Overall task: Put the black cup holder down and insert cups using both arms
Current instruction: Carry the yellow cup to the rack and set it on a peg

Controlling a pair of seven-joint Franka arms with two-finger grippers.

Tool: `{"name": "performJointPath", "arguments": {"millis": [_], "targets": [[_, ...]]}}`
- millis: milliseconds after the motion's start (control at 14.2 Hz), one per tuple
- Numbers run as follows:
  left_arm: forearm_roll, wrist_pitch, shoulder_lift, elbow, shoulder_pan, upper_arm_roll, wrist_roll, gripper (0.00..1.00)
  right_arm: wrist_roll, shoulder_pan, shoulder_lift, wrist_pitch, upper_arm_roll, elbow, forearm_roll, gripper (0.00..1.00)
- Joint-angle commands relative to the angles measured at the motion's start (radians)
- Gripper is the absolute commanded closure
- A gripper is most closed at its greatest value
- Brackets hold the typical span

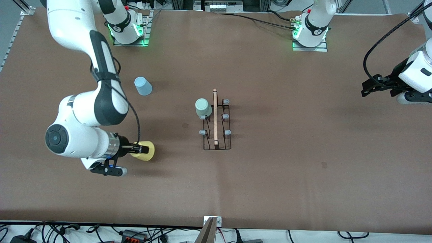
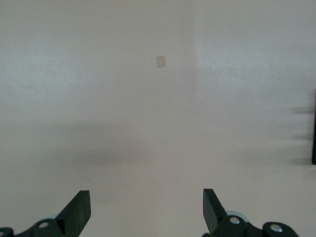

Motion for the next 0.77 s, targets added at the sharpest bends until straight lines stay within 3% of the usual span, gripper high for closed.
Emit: {"name": "performJointPath", "arguments": {"millis": [0,211,704], "targets": [[-0.012,-0.024,0.008,0.021,0.007,0.0,0.011,0.0,0.178,0.094,-0.046,-0.014,0.003,-0.007,0.01,0.82],[-0.012,-0.021,0.011,0.034,0.007,-0.001,0.014,0.0,0.388,0.18,-0.046,0.078,0.013,-0.003,0.011,0.82],[-0.007,-0.019,0.014,0.035,0.007,-0.001,0.025,0.0,0.494,0.26,0.006,0.156,0.016,-0.013,0.005,0.81]]}}
